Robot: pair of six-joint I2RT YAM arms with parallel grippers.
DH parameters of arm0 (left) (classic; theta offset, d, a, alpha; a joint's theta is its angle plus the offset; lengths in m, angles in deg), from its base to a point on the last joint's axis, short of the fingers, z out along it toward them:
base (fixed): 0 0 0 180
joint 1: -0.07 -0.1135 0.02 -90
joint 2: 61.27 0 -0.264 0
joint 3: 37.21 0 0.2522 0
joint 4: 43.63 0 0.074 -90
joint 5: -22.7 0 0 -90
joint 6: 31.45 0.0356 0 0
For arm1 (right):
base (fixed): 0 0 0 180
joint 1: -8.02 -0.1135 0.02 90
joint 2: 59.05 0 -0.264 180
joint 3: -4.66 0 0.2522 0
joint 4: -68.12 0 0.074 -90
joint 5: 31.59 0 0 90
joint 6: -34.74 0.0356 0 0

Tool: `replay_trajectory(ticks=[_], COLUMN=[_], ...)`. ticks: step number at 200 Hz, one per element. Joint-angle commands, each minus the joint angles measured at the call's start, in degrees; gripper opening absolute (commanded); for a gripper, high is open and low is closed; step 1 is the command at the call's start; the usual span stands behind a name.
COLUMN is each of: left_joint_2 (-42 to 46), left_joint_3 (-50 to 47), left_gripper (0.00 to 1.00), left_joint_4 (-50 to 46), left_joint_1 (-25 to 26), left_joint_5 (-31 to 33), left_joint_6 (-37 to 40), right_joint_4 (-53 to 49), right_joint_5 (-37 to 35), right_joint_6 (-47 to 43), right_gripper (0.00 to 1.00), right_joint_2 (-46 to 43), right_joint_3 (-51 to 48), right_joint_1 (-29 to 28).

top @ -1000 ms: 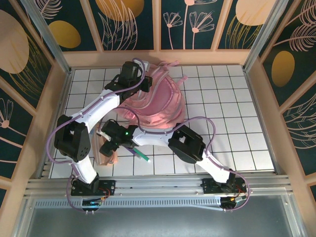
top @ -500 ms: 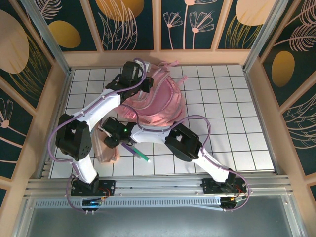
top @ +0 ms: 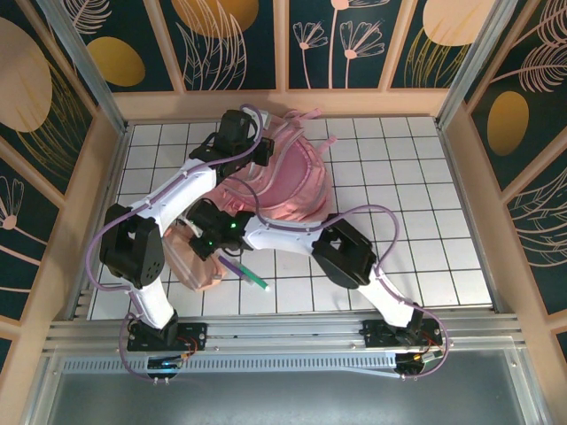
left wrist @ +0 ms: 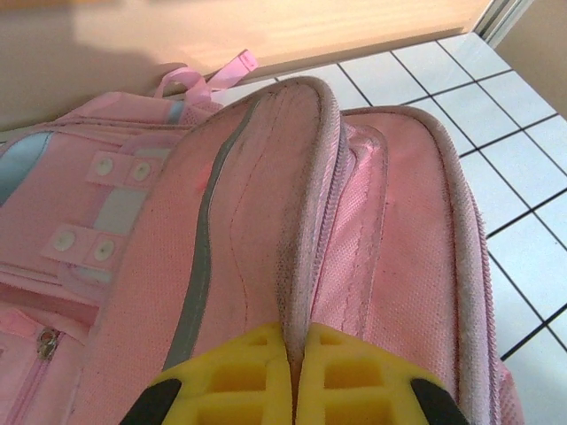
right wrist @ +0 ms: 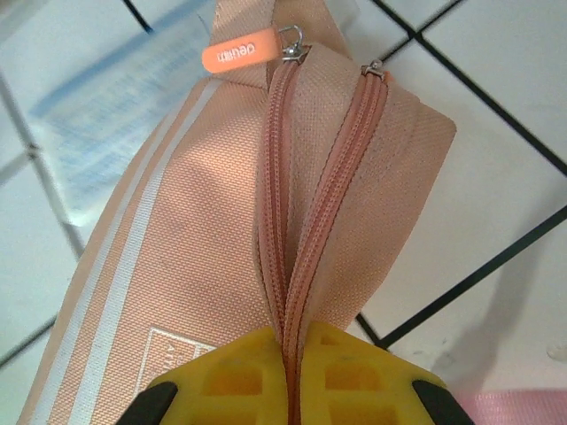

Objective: Pack the student bag

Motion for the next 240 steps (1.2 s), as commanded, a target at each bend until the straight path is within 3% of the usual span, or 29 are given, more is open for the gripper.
replay_trajectory(ticks=[1,37,61,97,143,163,183,208,240], left_joint_2=[1.5,1.8,0.4,-5.3,-5.9,-5.9,-6.4,-6.6,-6.6], left_joint_3=[2.4,3.5,6.2,14.7,19.8,22.2,24.5,26.8,31.0], left_gripper=[0.0,0.0,0.0,0.0,0.0,0.0,0.0,0.0,0.0], left_joint_4=[1.2,-0.7,-3.3,-12.4,-13.4,-14.2,-14.9,-15.1,-17.0], left_joint_1=[-0.7,-0.7,-0.7,-0.7,-0.7,-0.7,-0.7,-0.7,-0.6], left_joint_5=[2.1,2.1,2.9,-4.9,-10.8,-12.2,-14.5,-17.4,-17.6], left_joint_6=[2.3,3.0,-2.2,-4.1,-6.9,-7.6,-9.1,-11.0,-10.5], right_joint_4=[2.8,1.8,2.4,2.1,-3.8,-10.0,-11.7,-7.7,-2.4], right_joint_5=[3.5,1.6,1.1,-2.9,-9.7,-14.0,-12.4,-9.7,-9.6], right_joint_6=[3.5,5.6,8.6,13.1,24.5,31.5,36.5,40.5,47.4], right_gripper=[0.0,0.0,0.0,0.0,0.0,0.0,0.0,0.0,0.0], right_joint_2=[-9.1,-19.2,-28.4,-43.5,-58.5,-61.4,-62.3,-61.4,-55.9], right_joint_3=[-3.1,-14.6,-26.2,-40.4,-48.7,-48.9,-48.4,-47.2,-44.0], right_joint_1=[0.4,2.6,5.7,9.4,17.0,22.6,29.8,35.5,37.9])
